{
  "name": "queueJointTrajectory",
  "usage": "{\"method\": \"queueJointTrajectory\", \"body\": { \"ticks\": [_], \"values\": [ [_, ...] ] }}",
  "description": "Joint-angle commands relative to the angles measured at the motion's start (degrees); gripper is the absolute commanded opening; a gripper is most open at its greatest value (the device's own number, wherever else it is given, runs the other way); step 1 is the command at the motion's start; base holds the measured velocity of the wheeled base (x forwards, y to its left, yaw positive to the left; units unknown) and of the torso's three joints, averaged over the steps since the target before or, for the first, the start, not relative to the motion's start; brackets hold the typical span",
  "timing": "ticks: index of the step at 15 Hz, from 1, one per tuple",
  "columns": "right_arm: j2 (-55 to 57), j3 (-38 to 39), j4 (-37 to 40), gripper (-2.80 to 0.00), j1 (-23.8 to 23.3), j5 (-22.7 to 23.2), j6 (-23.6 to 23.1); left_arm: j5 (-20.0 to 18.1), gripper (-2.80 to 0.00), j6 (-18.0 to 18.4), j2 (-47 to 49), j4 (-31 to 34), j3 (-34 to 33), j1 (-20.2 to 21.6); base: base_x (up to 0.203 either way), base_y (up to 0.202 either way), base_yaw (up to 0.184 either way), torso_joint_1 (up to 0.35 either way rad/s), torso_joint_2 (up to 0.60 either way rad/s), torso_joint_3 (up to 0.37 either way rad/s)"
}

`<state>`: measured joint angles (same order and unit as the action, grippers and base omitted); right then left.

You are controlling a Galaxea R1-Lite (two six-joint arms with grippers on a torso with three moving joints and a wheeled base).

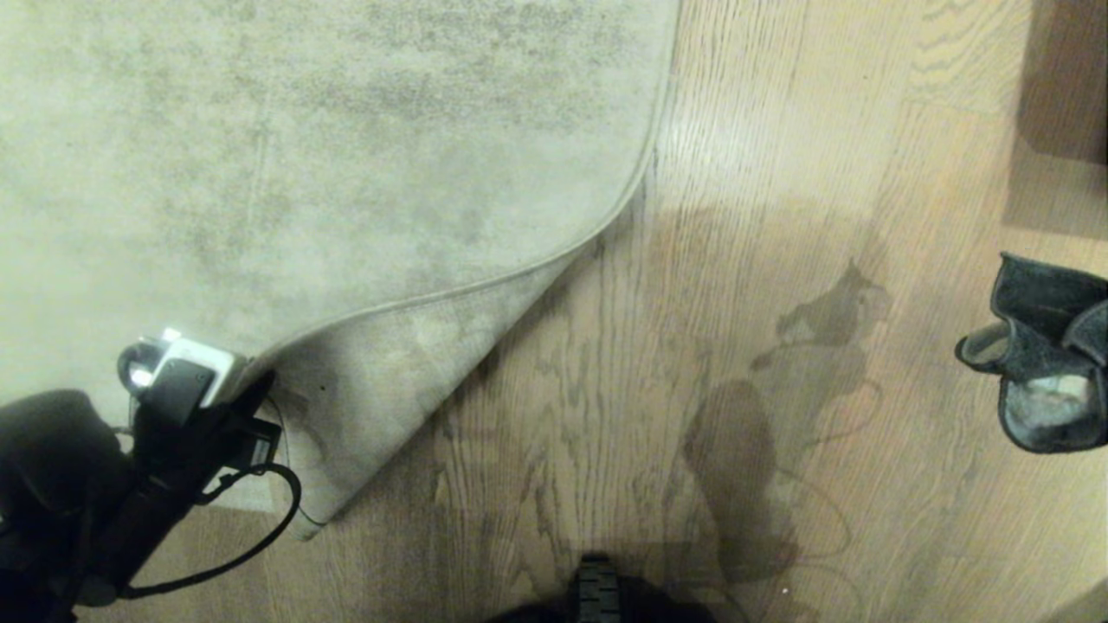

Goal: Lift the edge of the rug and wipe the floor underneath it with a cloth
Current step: Wipe the floor under the carpet with a rag, then lay down the carpet

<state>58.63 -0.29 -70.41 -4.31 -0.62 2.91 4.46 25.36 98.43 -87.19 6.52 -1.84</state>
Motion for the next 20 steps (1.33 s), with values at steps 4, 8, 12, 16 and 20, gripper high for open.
{"method": "queueJointTrajectory", "body": {
  "ticks": [4,8,12,16,20],
  "values": [
    [-33.96,0.29,34.87,-2.8,-0.19,1.54,-2.01,0.02,-2.8,0.13,-0.01,-1.85,-0.1,-0.09,0.0,0.0,0.0,0.0,0.0,0.0],
    [-43.04,0.29,59.22,-2.8,-0.17,2.53,-5.82,0.45,-2.8,0.13,-0.17,-1.85,-0.55,-0.09,0.0,0.0,0.0,0.0,0.0,0.0],
    [-42.46,0.16,71.17,-2.8,-0.08,0.36,-4.74,0.64,-2.8,0.13,-0.08,-1.85,-0.44,-0.27,0.0,0.0,0.0,0.0,0.0,0.0],
    [-42.46,0.29,70.85,-2.8,0.01,0.36,-4.14,0.72,-2.8,0.04,-0.08,-1.85,-0.46,-0.18,0.0,0.0,0.0,0.0,0.0,0.0],
    [-42.46,0.29,70.85,-2.8,0.01,0.35,-3.88,0.64,-2.8,0.04,0.19,-1.85,-0.37,-0.27,0.0,0.0,0.0,0.0,0.0,0.0]
  ]
}}
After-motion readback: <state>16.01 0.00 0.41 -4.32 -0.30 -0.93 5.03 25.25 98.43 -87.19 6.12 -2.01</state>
